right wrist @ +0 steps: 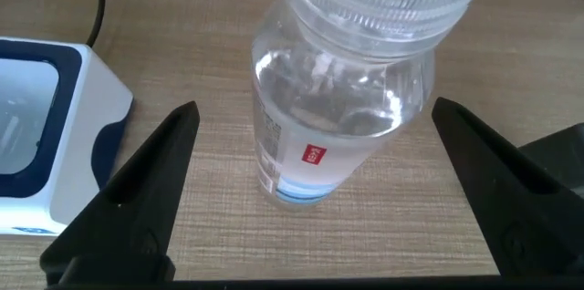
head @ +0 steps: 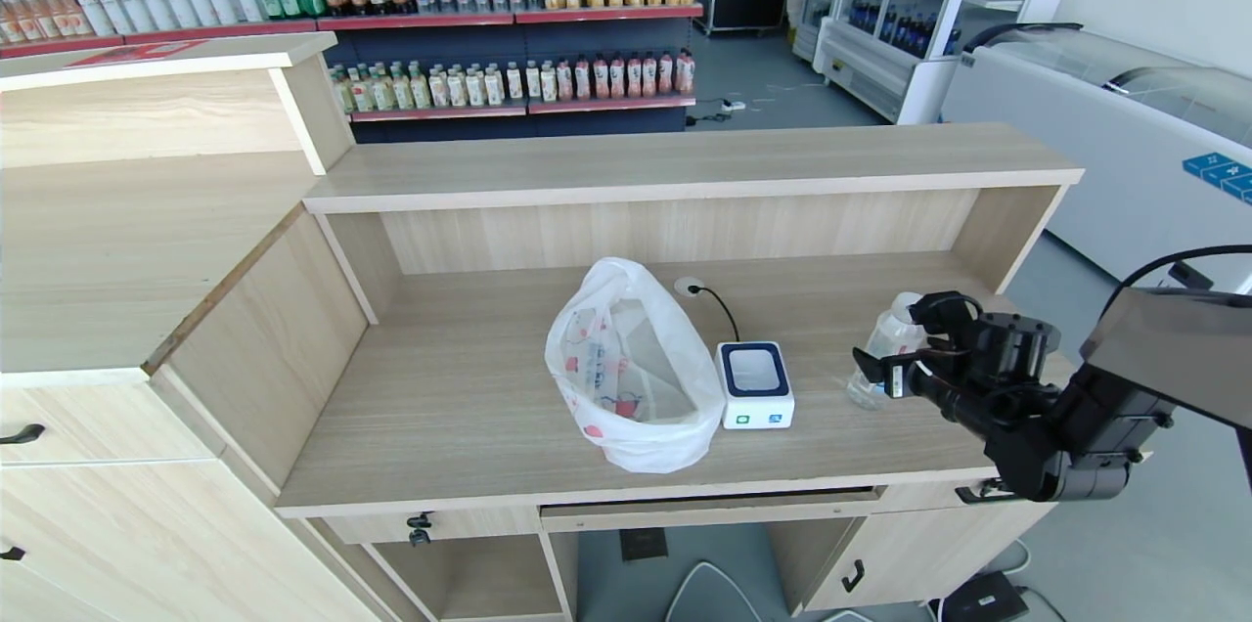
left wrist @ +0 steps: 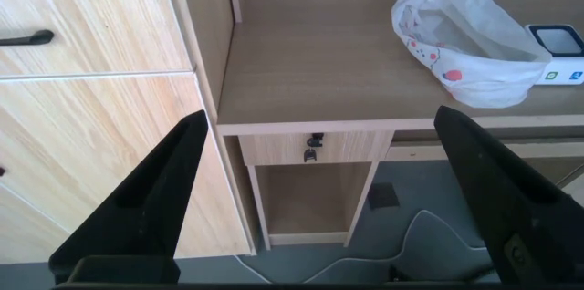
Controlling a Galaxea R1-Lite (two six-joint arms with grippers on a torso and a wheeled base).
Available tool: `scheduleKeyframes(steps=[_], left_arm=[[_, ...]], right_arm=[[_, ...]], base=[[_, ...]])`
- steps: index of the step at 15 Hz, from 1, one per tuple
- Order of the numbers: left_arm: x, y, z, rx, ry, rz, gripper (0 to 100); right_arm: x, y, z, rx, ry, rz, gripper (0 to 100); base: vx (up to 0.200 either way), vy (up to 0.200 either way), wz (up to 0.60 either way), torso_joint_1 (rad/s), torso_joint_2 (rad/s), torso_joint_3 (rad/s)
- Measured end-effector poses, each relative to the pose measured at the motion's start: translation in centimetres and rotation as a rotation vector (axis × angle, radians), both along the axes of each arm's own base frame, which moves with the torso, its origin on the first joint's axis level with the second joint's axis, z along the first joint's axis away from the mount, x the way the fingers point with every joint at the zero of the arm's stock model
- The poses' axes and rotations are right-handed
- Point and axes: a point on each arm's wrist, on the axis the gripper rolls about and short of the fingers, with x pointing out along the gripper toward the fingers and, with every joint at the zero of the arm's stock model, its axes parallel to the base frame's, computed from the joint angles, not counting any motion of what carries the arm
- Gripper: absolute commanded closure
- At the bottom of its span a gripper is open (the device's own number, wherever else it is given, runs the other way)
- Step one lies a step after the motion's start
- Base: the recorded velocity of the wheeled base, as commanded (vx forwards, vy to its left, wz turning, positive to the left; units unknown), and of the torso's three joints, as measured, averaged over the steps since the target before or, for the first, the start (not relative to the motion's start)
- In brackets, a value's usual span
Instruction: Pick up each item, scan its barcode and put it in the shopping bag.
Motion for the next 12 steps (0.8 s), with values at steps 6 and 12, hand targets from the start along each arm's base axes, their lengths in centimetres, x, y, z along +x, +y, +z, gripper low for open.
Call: scheduleKeyframes(steps=[6,12], left_arm=[[0.0,0.0,0.0,0.000,0.000,-0.001,0],[0.0,0.0,0.0,0.000,0.000,0.000,0]], right_arm=[[0.8,0.5,-1.0,-0.001,-0.033,0.010,0],[1.6,1.1,-2.2,-0.001,-0.058,0.022,0]], base=[[0.000,0.000,0.00,0.000,0.00,0.000],[0.000,0.000,0.00,0.000,0.00,0.000]])
